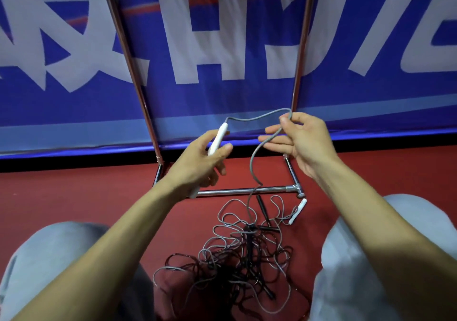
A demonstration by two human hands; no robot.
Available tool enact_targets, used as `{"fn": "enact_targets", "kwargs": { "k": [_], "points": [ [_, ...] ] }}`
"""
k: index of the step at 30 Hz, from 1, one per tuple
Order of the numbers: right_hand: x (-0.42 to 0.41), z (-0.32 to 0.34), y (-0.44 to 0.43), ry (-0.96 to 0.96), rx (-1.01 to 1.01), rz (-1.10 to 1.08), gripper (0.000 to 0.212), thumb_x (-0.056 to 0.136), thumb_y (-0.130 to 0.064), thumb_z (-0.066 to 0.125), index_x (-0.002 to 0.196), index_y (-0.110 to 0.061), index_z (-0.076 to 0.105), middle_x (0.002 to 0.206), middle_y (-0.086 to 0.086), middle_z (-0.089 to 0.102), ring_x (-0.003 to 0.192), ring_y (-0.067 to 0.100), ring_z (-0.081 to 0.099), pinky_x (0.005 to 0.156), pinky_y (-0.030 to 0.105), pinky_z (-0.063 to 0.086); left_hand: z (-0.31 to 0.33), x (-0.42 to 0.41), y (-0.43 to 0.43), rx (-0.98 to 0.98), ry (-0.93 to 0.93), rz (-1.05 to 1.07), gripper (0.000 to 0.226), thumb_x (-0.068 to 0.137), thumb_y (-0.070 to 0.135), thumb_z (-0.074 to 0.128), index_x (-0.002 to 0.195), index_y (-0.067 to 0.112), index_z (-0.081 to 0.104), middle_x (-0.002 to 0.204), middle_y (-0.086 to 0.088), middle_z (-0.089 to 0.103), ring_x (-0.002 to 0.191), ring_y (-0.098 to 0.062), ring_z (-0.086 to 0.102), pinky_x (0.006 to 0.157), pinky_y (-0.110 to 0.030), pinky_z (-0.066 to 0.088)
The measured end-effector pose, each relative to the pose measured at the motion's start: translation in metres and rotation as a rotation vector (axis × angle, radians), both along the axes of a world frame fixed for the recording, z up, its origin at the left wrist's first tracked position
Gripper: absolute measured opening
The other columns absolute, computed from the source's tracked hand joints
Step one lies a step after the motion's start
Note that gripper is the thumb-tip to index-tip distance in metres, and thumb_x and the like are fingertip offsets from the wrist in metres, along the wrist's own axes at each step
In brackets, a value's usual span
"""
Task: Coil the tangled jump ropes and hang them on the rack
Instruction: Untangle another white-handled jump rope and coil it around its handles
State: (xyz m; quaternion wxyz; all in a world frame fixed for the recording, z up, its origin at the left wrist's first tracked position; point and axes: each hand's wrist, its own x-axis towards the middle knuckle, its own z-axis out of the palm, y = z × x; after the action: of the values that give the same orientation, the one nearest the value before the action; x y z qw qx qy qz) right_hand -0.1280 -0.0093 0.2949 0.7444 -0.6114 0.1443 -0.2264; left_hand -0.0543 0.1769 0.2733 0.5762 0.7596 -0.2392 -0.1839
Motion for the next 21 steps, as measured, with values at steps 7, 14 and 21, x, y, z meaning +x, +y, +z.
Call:
{"fn": "enact_targets", "kwargs": {
  "k": [7,14,21],
  "points": [
    [-0.003,0.010,0.002,-0.186,0.403,0.017,0.012,0.100,-0.007,0.043,0.090,-0.003,0.046,0.083,0.017,0.061,0.072,0.029,0.073,0.058,0.031,0.058,-0.012,-0.021,-0.020,-0.105,0.083,-0.065,0.016,0.096,0.016,0.055,0.104,0.005,0.062,0.097,-0.016,0.059,0.065,-0.009,0.066,0.051,-0.019,0.051],
    [0.000,0.006,-0.002,-0.182,0.431,0.028,0.007,0.100,-0.005,0.042,0.098,0.001,0.046,0.087,0.019,0.060,0.075,0.030,0.073,0.062,0.034,0.060,-0.004,-0.029,-0.021,-0.339,0.334,-0.239,0.027,0.085,0.025,0.054,0.103,0.006,0.063,0.100,-0.013,0.072,0.097,-0.027,0.069,0.094,-0.037,0.052],
    [0.002,-0.006,0.003,0.017,0.134,0.041,0.017,0.100,-0.022,0.048,0.096,-0.006,0.053,0.092,0.016,0.068,0.081,0.028,0.073,0.069,0.032,0.060,0.009,-0.029,-0.017,-0.489,0.216,-0.024,0.009,0.098,0.009,0.048,0.099,0.009,0.058,0.075,-0.005,0.068,0.078,-0.025,0.071,0.077,-0.037,0.058]
  ]
}}
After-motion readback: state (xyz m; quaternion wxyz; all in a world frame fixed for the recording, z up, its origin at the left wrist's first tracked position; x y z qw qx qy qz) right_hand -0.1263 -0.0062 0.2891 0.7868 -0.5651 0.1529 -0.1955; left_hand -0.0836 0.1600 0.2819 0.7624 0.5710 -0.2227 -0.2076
